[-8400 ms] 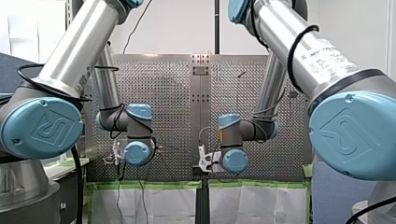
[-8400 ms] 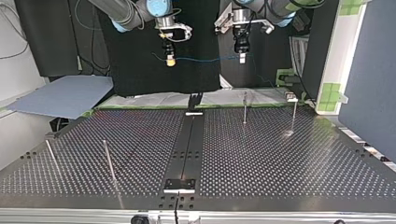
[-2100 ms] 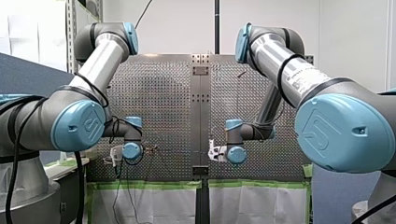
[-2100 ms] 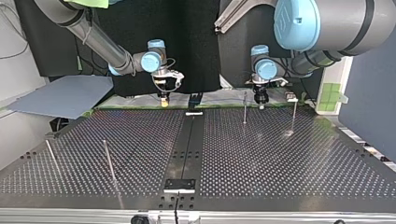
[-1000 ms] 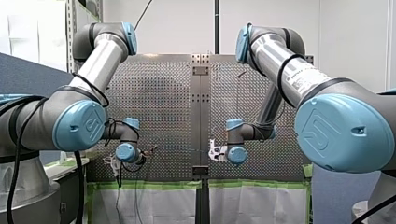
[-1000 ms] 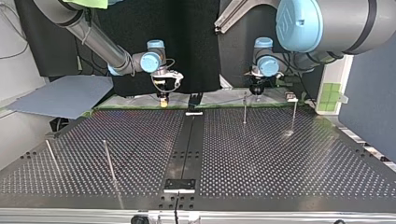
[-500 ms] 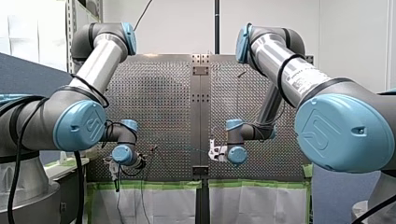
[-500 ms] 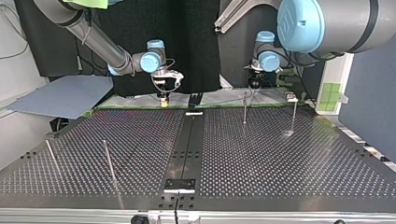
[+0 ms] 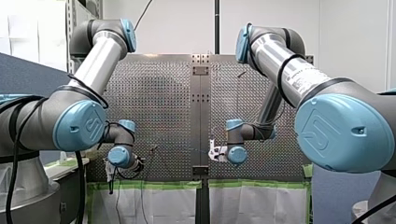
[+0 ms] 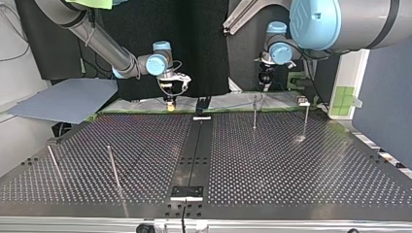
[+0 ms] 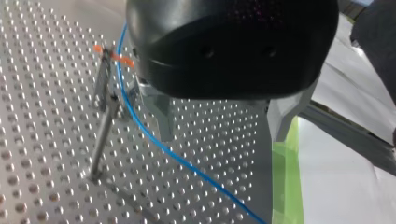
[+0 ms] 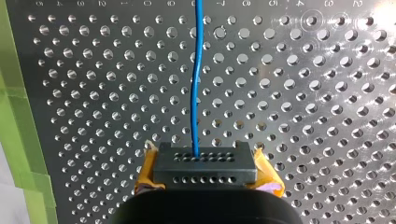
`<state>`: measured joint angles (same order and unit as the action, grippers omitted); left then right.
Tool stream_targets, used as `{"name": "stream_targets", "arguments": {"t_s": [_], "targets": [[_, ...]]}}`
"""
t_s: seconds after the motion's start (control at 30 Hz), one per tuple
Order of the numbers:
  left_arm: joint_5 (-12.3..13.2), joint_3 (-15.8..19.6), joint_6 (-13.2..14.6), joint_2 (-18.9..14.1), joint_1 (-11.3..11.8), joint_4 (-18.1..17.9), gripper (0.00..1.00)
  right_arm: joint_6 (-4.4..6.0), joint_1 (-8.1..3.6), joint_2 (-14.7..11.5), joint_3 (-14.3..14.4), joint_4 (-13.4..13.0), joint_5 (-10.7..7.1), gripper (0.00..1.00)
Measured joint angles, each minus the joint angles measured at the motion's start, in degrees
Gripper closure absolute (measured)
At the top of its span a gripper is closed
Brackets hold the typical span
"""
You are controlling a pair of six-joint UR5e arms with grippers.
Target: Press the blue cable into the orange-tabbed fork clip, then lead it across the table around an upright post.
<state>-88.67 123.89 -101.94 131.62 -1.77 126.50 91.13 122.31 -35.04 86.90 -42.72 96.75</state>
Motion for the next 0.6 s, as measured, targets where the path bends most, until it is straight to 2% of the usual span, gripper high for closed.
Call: {"name": "stream_targets", "arguments": {"t_s": [0.1,0.3,0.6], "targets": [[0.1,1.6,0.8,-1.5,-0.3,-0.3,0.00,0.00,0.00,0.0,0.0,0.0,0.01,1.00],[0.6,4.7,-0.4,-5.0,-1.1,-0.8,0.00,0.06,0.00,0.0,0.0,0.0,0.02,1.00],[1.8,5.5,-0.9,-10.2,-2.0,-2.9,0.00,0.13,0.00,0.0,0.0,0.0,-0.30,1.00]]}}
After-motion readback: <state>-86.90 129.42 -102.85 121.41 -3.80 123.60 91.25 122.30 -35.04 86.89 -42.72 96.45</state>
